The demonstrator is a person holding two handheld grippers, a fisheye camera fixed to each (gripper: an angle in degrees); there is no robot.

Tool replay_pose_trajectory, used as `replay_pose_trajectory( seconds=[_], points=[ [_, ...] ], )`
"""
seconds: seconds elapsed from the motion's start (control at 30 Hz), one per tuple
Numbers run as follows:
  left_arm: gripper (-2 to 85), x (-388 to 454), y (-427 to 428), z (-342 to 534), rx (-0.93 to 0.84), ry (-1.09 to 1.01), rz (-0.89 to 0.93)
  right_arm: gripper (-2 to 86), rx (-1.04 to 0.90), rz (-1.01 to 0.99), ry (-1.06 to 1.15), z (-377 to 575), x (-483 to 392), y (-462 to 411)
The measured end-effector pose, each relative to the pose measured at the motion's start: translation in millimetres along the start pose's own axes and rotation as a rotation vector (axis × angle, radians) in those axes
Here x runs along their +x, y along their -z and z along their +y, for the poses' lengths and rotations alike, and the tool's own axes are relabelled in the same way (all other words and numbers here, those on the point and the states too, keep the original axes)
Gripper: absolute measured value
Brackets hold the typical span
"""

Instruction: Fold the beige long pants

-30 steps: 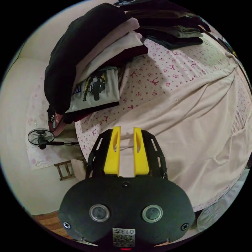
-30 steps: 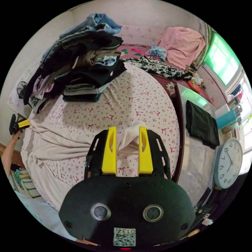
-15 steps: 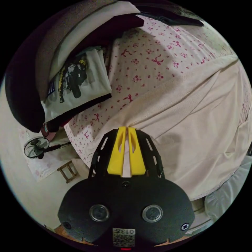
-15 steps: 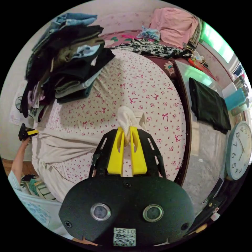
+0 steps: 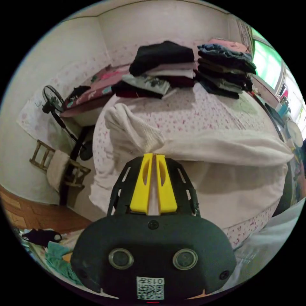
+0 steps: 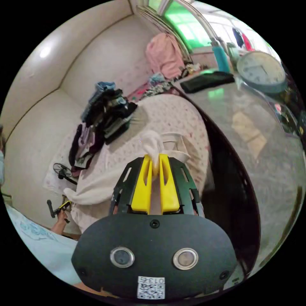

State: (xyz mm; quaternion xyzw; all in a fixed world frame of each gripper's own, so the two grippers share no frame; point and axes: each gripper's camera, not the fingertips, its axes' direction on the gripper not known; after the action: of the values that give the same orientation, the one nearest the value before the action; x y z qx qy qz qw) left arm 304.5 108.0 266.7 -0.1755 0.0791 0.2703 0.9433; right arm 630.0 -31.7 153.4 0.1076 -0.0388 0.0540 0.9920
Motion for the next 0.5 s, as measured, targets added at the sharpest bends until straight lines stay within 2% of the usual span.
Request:
replay_pose_trajectory(
  seconds=[0.07,0.13,0.23,0.33,0.5],
  points=[
    [1.0,-7,-16,23,-0.098,0.023,0.023,3.8,-0.12,0.089,-0.104,28,26,-10],
    [1.5,-27,-15,45,-0.141,0.135,0.052,3.9,-0.105,0.074,-0.149,41,40,-7],
    [4.3,-65,8,63,-0.048,0.296,0.146,3.8,-0.071,0.049,-0.16,46,53,5],
    [10.2,-106,10,65,-0.046,0.45,0.245,3.9,-0.092,0.044,-0.132,42,61,8],
    [13.1,-144,-8,43,-0.066,0.585,0.451,4.9,-0.122,0.019,-0.135,39,75,7]
  ],
)
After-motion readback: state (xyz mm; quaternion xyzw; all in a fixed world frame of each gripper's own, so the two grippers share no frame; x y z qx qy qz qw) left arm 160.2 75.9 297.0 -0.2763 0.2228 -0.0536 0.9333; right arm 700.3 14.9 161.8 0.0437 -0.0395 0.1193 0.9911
